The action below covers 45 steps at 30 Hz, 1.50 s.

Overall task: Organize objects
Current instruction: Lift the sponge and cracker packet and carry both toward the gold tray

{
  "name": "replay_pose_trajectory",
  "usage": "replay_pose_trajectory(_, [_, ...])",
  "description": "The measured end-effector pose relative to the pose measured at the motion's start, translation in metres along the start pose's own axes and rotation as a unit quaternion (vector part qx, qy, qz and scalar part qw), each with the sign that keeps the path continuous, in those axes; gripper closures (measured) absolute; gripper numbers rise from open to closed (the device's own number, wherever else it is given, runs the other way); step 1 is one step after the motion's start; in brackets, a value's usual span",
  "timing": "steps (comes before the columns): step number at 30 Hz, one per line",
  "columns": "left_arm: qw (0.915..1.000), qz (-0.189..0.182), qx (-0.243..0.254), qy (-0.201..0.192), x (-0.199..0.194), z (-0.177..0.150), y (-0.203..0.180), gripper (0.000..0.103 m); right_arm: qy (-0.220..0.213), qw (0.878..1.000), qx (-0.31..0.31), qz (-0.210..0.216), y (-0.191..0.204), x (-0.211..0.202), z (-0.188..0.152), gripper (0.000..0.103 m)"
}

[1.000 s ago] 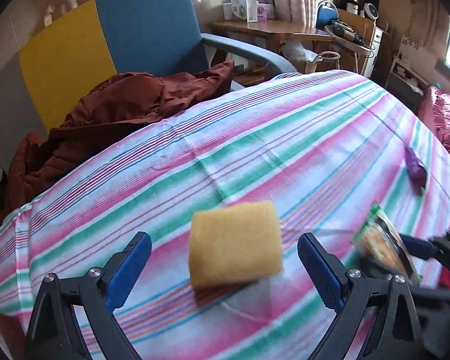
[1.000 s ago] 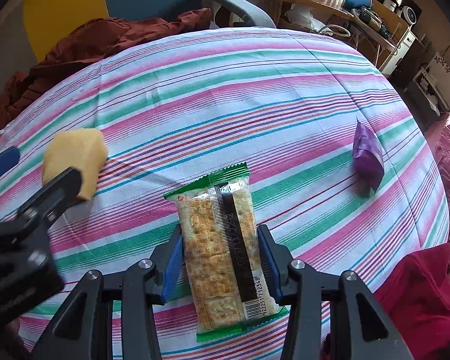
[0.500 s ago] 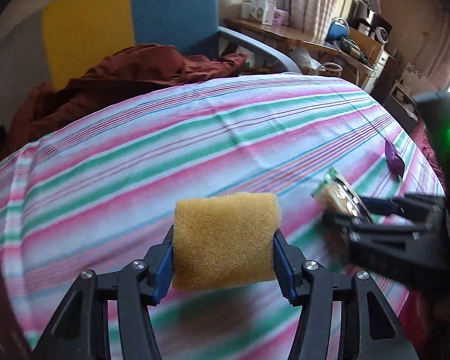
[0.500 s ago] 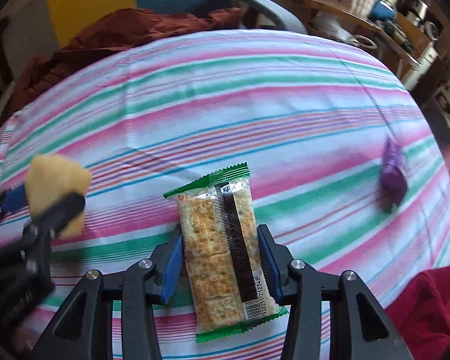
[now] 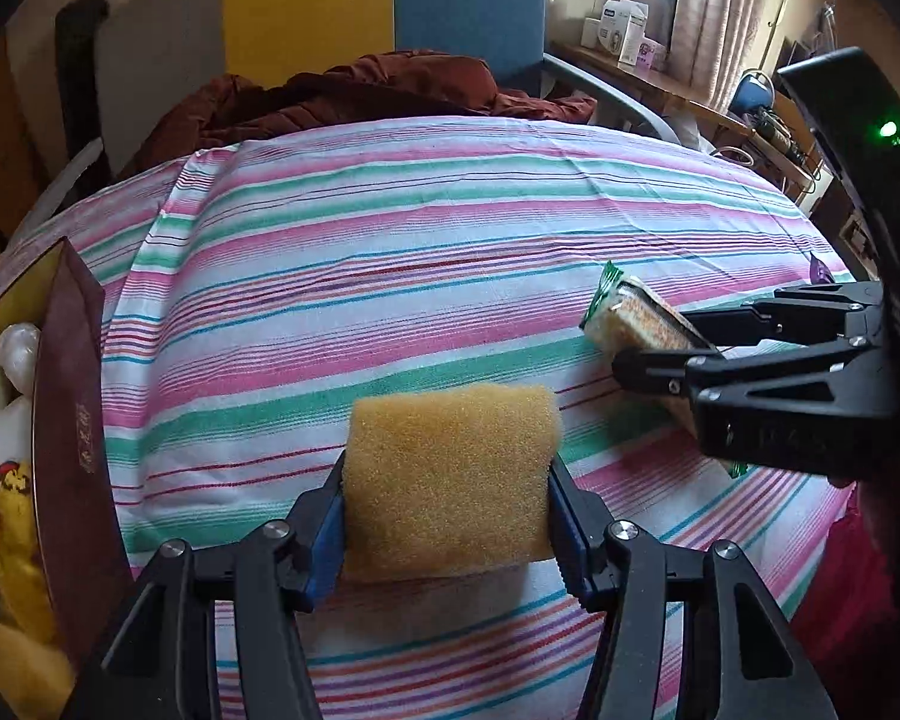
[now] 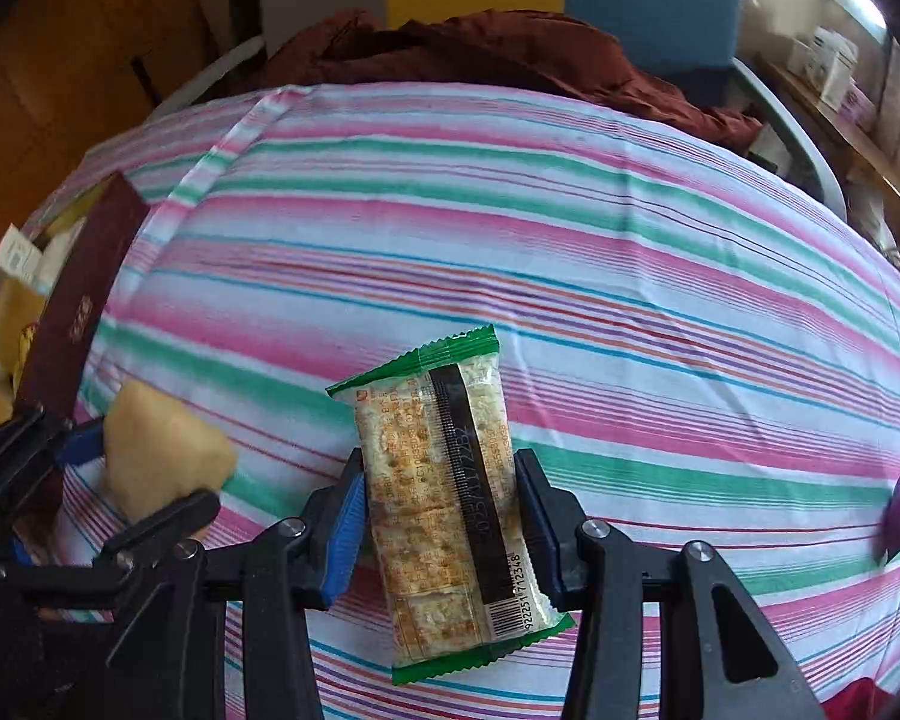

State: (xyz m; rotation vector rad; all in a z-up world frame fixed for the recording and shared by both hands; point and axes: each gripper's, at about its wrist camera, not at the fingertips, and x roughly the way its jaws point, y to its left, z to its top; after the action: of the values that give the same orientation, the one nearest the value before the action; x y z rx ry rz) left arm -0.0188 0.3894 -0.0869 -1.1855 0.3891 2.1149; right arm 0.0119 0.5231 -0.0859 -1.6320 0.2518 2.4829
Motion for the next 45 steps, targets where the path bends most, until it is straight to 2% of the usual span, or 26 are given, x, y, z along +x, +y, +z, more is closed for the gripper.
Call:
replay_pose_trajectory(4, [0.9999,0.004,0.007,-0.011,0.003,-0.004,-0.002,0.043,0.008,1.0,-0.003,-0.016,-0.003,0.01,0.001,0.056])
replay_pose_trajectory(34, [0.9982,0.03,0.029,-0.044,0.004,-0.012,-0.007,0.043,0.005,1.0,-0.009,-0.025,-0.006,0.015,0.006,0.054])
replay_pose_trajectory(39, [0.9992,0.031,0.009,-0.025,-0.007,-0.015,0.002,0.045,0.001,0.999,-0.021,-0.031,-0.003,0.014,0.005,0.054])
replay_pose_trajectory(45, [0.9972,0.032,0.011,-0.067,-0.056,-0.02,0.009,0.045,-0.003,0.999,-0.028,-0.035,-0.001,0.014,0.005,0.055])
